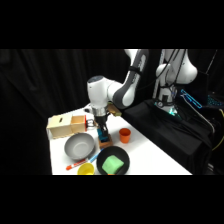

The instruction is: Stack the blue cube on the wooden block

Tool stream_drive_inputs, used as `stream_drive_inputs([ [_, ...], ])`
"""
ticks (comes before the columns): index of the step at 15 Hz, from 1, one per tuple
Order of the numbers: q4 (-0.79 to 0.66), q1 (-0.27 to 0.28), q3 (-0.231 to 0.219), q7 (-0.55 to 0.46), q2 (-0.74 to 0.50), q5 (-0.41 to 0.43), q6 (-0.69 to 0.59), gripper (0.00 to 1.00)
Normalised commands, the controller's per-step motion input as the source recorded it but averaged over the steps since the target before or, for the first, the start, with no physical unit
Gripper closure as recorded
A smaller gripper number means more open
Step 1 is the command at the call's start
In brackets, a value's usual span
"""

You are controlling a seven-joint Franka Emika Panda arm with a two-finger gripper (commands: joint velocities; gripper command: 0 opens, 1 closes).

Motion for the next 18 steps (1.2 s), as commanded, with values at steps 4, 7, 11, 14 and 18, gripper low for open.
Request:
stream_drive_inputs([
  [4, 0.03, -0.006, 0.031, -0.12, 0.07, 0.161, 0.16, 0.77],
  [7, 0.02, -0.012, 0.047, -0.13, 0.05, 0.179, 0.14, 0.46],
  [11, 0.0, -0.026, 0.066, -0.15, -0.02, 0.194, 0.1, 0.03],
  [14, -0.09, -0.031, 0.062, -0.2, -0.18, 0.164, -0.01, 0.0],
  [18, -0.16, 0.016, -0.004, -0.15, -0.34, 0.069, -0.11, 0.0],
])
